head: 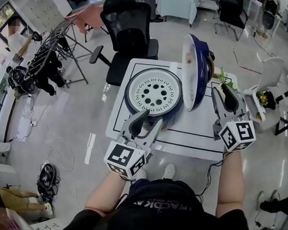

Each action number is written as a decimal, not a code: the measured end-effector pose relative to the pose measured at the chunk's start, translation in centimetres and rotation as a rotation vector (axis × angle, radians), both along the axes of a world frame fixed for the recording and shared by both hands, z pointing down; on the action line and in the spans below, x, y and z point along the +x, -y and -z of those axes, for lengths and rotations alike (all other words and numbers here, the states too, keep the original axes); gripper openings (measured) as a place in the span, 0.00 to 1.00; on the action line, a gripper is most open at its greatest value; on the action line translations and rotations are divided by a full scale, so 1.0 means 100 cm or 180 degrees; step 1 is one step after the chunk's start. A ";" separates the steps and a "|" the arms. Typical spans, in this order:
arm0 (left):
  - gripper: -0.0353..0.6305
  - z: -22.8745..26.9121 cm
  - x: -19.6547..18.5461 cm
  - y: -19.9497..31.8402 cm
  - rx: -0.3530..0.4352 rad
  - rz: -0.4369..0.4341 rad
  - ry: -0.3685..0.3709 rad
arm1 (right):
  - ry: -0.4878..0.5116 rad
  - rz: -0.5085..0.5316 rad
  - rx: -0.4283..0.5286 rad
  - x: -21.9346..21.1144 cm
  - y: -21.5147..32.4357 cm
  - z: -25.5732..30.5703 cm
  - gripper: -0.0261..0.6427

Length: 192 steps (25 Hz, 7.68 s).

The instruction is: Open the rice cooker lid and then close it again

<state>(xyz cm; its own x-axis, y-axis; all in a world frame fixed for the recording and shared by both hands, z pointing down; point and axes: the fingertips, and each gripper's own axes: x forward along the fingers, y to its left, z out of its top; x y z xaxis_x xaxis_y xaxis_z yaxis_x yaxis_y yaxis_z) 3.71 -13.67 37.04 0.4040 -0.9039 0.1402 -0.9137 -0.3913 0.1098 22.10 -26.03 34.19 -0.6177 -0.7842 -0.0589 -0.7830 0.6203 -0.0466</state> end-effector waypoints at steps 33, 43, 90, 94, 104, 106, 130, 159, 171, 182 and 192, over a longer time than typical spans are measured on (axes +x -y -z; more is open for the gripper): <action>0.43 0.019 -0.057 -0.169 0.0268 -0.0844 -0.0211 | -0.0156 -0.0087 0.0160 -0.118 -0.276 0.027 0.35; 0.43 0.026 -0.065 -0.183 0.0329 -0.0864 -0.0197 | -0.0140 -0.0131 0.0216 -0.124 -0.292 0.035 0.35; 0.43 0.031 -0.007 -0.064 0.0340 -0.0735 -0.0163 | -0.0081 -0.0250 0.0181 -0.036 -0.149 0.042 0.35; 0.43 0.031 0.006 -0.039 0.0331 -0.0708 -0.0148 | -0.0084 -0.0239 0.0157 -0.022 -0.119 0.039 0.35; 0.43 0.030 0.025 0.007 0.0344 -0.0571 -0.0118 | -0.0085 -0.0177 0.0092 0.000 -0.052 0.027 0.35; 0.43 0.032 0.027 0.013 0.0361 -0.0526 -0.0138 | -0.0104 -0.0154 0.0071 0.002 -0.041 0.025 0.35; 0.43 0.030 0.003 0.042 0.0348 0.0300 -0.0088 | -0.0556 0.0171 -0.0005 -0.040 0.068 0.001 0.35; 0.38 0.047 -0.028 0.044 0.0414 0.0547 -0.0124 | -0.0951 0.0090 0.0155 -0.072 0.073 0.011 0.22; 0.06 0.066 -0.081 0.049 0.0537 0.0404 -0.0158 | -0.1539 -0.0087 0.0431 -0.121 0.061 0.019 0.22; 0.06 0.081 -0.115 0.065 0.0562 0.0207 -0.0206 | -0.2429 -0.0134 0.0739 -0.180 0.047 0.011 0.23; 0.06 0.068 -0.136 0.086 0.0524 -0.0054 -0.0224 | -0.2997 -0.0113 0.0814 -0.224 0.032 -0.016 0.24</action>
<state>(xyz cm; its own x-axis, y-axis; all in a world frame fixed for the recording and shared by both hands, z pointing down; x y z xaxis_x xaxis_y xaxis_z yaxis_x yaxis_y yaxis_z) -9.94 -22.22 30.24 0.4229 -0.9054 -0.0383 -0.8991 -0.4245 0.1066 -0.28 -29.21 35.76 -0.4754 -0.8355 0.2755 -0.4494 0.4999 0.7404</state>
